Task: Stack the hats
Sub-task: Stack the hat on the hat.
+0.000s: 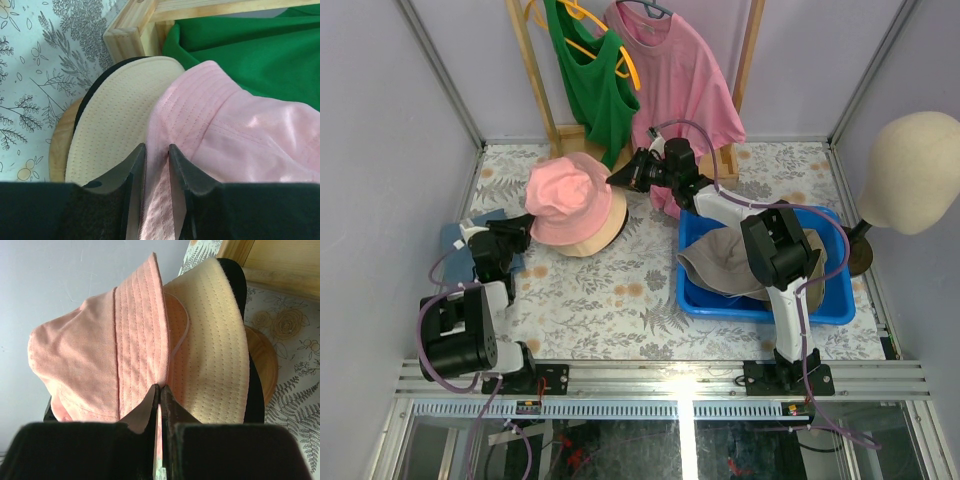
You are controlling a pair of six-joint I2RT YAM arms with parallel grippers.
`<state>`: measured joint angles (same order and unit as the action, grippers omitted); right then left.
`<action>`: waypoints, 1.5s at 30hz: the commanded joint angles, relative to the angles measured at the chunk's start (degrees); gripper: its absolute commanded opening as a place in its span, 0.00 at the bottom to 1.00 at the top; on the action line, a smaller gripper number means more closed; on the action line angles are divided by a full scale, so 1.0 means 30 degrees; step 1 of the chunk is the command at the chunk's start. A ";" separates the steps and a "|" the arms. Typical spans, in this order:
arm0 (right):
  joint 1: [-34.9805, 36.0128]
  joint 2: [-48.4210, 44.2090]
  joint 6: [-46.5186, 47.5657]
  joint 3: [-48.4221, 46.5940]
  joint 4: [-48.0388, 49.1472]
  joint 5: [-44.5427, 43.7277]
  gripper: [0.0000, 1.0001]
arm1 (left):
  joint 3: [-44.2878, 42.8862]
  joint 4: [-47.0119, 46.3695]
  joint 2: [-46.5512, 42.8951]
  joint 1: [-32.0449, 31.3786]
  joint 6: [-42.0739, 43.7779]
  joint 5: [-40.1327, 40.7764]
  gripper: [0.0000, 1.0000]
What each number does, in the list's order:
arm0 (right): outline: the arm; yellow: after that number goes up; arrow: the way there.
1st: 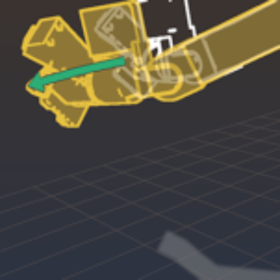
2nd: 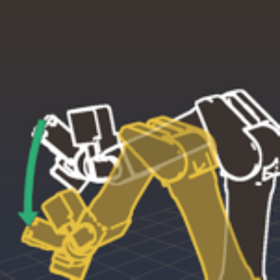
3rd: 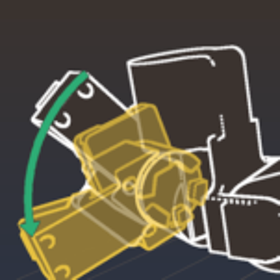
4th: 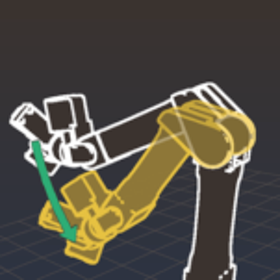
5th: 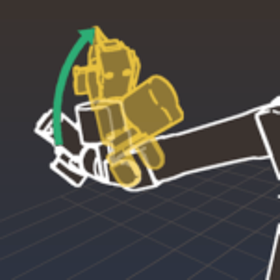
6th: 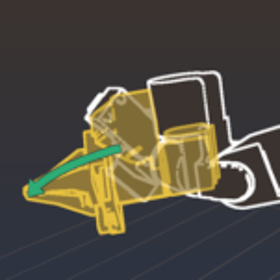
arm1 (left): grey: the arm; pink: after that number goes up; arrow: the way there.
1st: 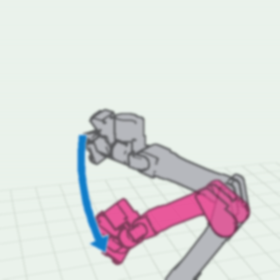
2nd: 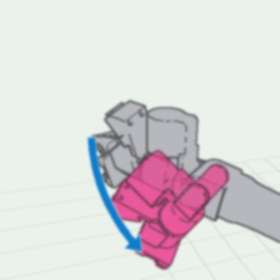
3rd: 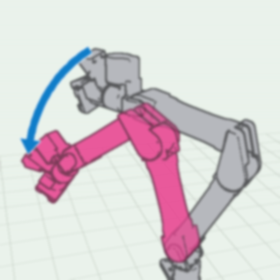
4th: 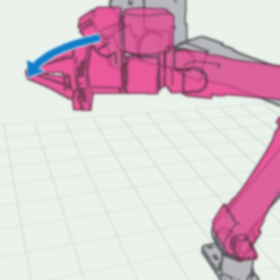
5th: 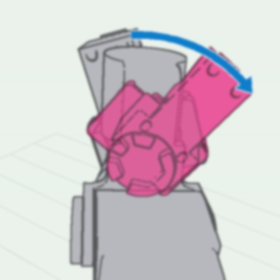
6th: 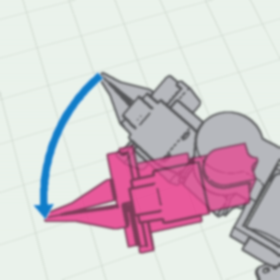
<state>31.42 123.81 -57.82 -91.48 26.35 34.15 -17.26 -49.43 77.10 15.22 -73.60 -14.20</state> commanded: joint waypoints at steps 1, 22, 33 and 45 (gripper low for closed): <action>-0.0102 -0.0774 -0.0021 -0.0959 0.0101 0.0529 0.00 | -0.1309 0.2409 0.0764 -0.0313 0.1220 -0.0249 0.24; -0.1025 0.0239 0.0836 0.1371 -0.2333 -0.0795 0.00 | -0.3184 0.5631 0.2353 -0.1672 0.3203 -0.1167 0.27; -0.1032 0.0185 0.0747 0.0933 -0.1515 -0.0083 0.00 | -0.2399 0.5770 0.0797 -0.1685 0.2399 0.0215 0.27; -0.1015 0.0035 0.0819 0.0506 -0.1302 0.0392 0.00 | -0.0694 0.3634 -0.1600 -0.1576 0.0050 0.1692 0.54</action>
<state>29.17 123.92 -56.71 -87.92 21.69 34.15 -21.17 -33.10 72.23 10.48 -70.39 -10.15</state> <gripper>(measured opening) 0.020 0.517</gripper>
